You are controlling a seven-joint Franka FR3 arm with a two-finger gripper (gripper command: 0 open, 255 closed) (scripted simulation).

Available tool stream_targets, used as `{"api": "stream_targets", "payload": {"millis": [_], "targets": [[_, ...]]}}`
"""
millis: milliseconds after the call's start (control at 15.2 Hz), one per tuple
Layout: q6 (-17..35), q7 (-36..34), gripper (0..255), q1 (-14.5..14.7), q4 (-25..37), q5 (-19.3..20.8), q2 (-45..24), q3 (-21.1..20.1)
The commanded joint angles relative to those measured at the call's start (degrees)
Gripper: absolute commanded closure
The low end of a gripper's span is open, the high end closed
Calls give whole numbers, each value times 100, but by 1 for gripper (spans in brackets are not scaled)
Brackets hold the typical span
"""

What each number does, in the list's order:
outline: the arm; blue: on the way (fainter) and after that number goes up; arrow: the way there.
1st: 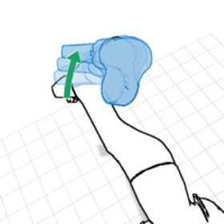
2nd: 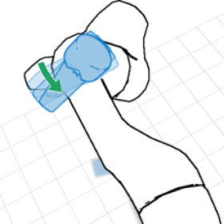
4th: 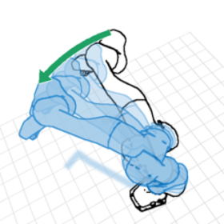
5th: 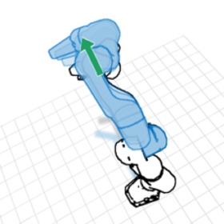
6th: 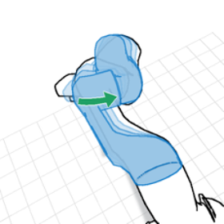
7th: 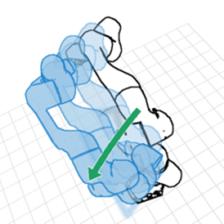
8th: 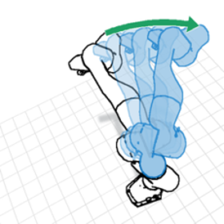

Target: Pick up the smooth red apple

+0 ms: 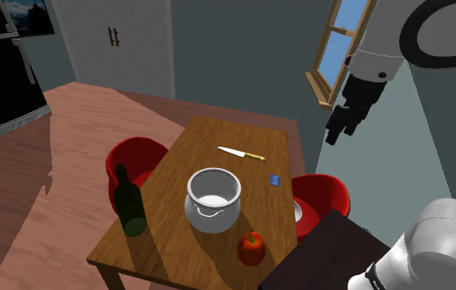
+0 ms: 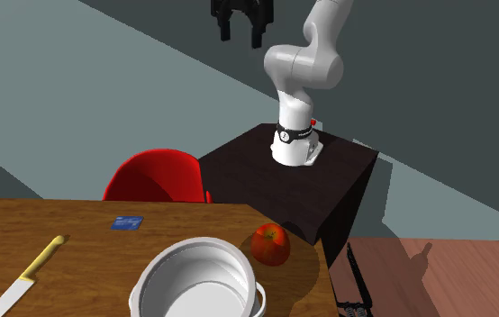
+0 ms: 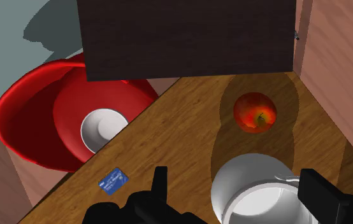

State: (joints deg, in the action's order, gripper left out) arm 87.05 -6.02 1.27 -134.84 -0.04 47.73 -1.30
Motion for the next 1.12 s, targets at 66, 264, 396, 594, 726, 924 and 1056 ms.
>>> {"api": "stream_targets", "payload": {"millis": [66, 264, 396, 594, 726, 924, 1056], "targets": [[152, -146, 0, -6, -180, -54, 18, -86], [623, -582, 0, -15, -680, -227, 16, -355], [952, -872, 0, -12, -978, -347, -35, -541], [1476, -1308, 0, 2, -1370, -532, -195, -832], [1847, -1600, 0, 13, -1592, -655, -362, -1033], [2436, -2042, 0, 25, -1860, -829, -711, -1345], [2850, -2339, 0, 20, -1994, -934, -1010, -1562]]}}
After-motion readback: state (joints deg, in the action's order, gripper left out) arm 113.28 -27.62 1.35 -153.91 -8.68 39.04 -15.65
